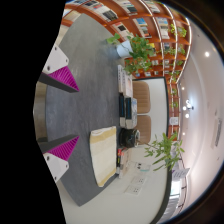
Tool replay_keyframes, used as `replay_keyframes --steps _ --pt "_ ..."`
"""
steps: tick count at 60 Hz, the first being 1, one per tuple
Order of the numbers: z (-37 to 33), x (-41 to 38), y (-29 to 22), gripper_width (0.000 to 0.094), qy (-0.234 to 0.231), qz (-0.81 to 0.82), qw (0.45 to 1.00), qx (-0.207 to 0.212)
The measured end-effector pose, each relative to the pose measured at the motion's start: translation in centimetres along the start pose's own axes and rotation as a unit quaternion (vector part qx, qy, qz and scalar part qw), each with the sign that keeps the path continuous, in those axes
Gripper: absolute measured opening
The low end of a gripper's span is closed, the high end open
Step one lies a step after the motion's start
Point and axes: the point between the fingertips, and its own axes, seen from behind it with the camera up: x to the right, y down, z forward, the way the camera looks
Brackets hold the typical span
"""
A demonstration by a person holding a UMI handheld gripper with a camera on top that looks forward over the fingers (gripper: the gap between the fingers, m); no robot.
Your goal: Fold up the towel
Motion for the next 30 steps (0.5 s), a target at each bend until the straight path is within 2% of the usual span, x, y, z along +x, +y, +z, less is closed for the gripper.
replay_keyframes --steps 14,23,30 --pt "12.1 8.8 -3.8 0.0729 0.016 -0.013 1.0 -0.02" --pt "19.5 10.3 -6.1 0.0696 -0.004 -0.021 0.999 -0.03" --pt "24.1 10.3 -6.0 0.0608 -0.014 -0.035 0.998 -0.051"
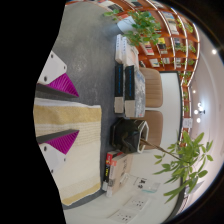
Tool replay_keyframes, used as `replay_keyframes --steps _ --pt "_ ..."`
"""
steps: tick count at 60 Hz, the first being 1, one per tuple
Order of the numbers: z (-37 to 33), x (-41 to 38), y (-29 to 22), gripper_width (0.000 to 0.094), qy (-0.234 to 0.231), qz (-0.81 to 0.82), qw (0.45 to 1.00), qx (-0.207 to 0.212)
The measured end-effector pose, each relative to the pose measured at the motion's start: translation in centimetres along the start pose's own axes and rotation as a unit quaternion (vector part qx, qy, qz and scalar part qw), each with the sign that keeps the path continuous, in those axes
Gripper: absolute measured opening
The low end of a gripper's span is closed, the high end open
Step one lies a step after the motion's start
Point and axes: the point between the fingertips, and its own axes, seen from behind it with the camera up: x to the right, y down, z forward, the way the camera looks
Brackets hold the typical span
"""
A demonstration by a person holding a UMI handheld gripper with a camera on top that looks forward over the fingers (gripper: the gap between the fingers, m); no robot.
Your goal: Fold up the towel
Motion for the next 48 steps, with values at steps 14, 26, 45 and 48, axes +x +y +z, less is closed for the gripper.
replay_keyframes --steps 14,26,45,48 --pt "1.8 1.4 -0.2 0.0046 0.039 -0.019 0.999 0.008" --pt "0.3 -0.6 -2.6 0.0036 -0.041 0.059 0.997 -0.021" --pt "-4.2 16.4 -7.5 0.0039 0.028 0.163 0.986 -0.005" --pt "-3.5 19.7 -5.6 0.0113 0.054 0.159 0.986 -0.02"
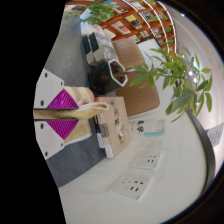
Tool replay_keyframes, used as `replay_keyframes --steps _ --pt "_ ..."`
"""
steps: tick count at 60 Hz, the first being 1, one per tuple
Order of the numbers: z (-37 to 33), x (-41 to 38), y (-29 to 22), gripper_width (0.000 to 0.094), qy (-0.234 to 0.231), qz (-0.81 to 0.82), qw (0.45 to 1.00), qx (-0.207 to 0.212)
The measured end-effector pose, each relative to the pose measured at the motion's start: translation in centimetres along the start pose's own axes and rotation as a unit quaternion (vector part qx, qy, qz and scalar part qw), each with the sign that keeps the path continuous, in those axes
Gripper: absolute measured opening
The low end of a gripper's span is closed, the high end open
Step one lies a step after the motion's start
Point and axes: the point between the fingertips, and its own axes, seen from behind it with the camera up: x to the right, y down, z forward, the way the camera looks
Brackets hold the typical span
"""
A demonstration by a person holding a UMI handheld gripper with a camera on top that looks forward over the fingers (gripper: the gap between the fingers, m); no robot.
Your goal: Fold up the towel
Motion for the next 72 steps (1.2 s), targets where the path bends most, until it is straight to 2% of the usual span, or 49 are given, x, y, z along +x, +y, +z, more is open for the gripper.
replay_keyframes --steps 8,15,25,32,40,59,72 --pt "2.4 7.1 2.1 0.0425 0.058 -0.022 0.998 -0.021" --pt "1.1 8.6 1.2 0.0651 0.061 -0.021 0.998 -0.007" --pt "-5.7 4.3 -3.3 0.0777 0.031 -0.029 0.998 0.049" --pt "-11.6 -2.2 -4.5 0.08 -0.01 -0.03 0.997 0.075" --pt "-18.0 -10.0 -2.8 0.0803 -0.05 -0.033 0.994 0.091" --pt "-27.0 -22.2 7.9 0.0812 -0.078 -0.088 0.991 0.07" --pt "-30.9 -26.0 11.2 0.0813 -0.093 -0.119 0.986 0.074"
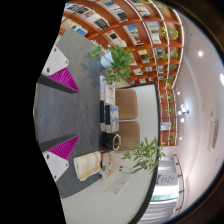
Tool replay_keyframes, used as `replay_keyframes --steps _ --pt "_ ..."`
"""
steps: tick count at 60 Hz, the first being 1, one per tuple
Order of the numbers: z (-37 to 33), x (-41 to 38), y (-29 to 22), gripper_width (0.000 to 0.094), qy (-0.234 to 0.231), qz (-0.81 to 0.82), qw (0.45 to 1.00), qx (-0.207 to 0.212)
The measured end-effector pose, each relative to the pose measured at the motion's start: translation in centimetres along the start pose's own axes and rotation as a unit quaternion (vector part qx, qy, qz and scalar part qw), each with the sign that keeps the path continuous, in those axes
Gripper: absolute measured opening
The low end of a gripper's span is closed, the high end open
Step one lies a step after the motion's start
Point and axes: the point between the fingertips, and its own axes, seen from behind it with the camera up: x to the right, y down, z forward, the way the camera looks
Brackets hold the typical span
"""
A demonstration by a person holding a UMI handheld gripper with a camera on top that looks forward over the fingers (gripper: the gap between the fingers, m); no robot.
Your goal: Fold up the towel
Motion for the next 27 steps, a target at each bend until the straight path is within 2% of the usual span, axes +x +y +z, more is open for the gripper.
replay_keyframes --steps 27 --pt "-3.0 -2.1 1.3 0.0811 -0.001 -0.013 1.0 0.009"
